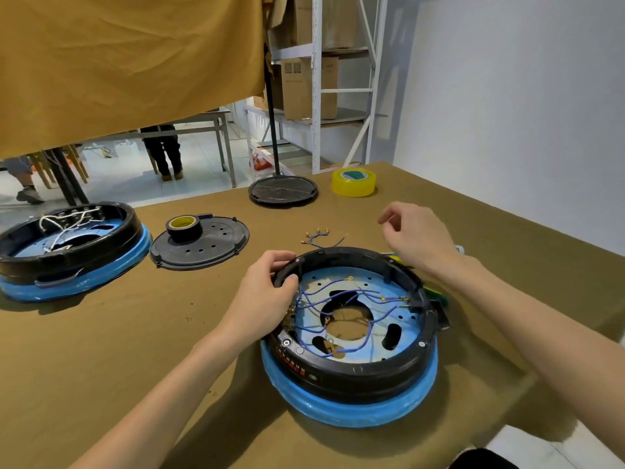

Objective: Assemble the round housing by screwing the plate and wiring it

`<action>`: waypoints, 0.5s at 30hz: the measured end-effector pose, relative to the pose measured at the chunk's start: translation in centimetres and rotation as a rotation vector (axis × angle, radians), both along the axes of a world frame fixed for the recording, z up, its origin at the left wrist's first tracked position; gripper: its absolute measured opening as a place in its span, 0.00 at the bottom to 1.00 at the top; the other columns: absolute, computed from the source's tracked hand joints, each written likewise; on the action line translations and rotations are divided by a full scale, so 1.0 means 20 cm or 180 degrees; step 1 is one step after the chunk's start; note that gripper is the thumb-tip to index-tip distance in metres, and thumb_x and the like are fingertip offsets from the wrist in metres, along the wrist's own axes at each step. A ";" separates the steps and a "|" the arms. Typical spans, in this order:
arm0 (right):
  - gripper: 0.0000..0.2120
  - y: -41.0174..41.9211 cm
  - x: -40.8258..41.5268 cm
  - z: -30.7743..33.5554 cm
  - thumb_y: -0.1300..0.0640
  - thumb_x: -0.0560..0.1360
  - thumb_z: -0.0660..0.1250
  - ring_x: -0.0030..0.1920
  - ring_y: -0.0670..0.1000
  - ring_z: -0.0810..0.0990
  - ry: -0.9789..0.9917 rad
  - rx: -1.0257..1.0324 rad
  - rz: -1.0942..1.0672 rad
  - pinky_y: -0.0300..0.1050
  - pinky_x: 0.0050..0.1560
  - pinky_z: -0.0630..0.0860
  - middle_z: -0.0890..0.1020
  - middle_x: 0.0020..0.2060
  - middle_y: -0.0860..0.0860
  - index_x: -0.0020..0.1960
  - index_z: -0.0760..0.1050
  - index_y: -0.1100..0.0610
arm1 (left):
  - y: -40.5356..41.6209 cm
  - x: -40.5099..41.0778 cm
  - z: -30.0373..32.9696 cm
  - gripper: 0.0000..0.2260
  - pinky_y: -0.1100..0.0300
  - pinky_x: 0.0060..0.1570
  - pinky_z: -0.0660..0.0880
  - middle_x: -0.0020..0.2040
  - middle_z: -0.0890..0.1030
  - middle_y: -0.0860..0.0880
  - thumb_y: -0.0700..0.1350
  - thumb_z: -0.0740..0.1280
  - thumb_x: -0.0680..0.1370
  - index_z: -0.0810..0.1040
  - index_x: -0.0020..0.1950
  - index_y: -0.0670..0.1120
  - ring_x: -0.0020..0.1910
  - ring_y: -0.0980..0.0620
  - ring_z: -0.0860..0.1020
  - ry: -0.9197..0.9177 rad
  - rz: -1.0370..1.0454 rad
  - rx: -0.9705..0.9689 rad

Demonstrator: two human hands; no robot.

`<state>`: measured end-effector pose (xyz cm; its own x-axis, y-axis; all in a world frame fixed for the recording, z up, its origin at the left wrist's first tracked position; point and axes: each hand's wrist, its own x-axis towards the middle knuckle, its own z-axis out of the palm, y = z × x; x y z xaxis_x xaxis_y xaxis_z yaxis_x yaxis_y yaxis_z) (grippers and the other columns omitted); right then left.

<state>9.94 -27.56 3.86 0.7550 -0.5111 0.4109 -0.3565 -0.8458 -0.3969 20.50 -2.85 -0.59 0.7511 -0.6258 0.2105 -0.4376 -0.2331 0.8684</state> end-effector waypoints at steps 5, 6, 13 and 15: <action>0.18 -0.26 0.00 -0.05 0.51 0.82 0.62 0.64 0.57 0.77 0.2057 0.0406 -0.0160 0.56 0.69 0.72 0.78 0.67 0.57 0.69 0.74 0.57 | 0.01 0.00 0.01 0.13 0.67 0.48 0.77 0.57 0.79 0.58 0.42 0.61 0.85 0.76 0.68 0.52 0.54 0.62 0.79 0.0071 0.0103 -0.0057; 0.19 -0.27 -0.01 -0.05 0.50 0.82 0.63 0.64 0.58 0.76 0.1952 0.0318 -0.0191 0.55 0.68 0.72 0.76 0.68 0.58 0.70 0.73 0.57 | 0.01 0.00 0.01 0.13 0.68 0.45 0.76 0.56 0.79 0.58 0.42 0.61 0.85 0.76 0.67 0.52 0.54 0.62 0.79 0.0073 0.0107 -0.0061; 0.15 -0.19 -0.11 -0.05 0.51 0.80 0.68 0.59 0.52 0.74 0.1834 0.0157 0.0472 0.46 0.59 0.72 0.75 0.63 0.55 0.65 0.74 0.52 | 0.00 0.01 0.00 0.12 0.74 0.37 0.75 0.54 0.78 0.61 0.42 0.61 0.85 0.76 0.65 0.54 0.50 0.65 0.79 0.0050 0.0112 -0.0113; 0.19 -0.20 -0.14 -0.03 0.52 0.80 0.67 0.65 0.55 0.73 0.1977 0.0298 0.0535 0.49 0.66 0.72 0.72 0.65 0.55 0.70 0.72 0.51 | 0.00 0.01 0.00 0.12 0.74 0.37 0.75 0.54 0.78 0.61 0.42 0.61 0.85 0.76 0.66 0.53 0.50 0.64 0.79 0.0052 0.0104 -0.0121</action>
<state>7.14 -31.52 3.22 0.9105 -0.3777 -0.1684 -0.4092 -0.8819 -0.2341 20.70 -2.84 -0.59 0.7745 -0.5927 0.2212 -0.4159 -0.2136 0.8840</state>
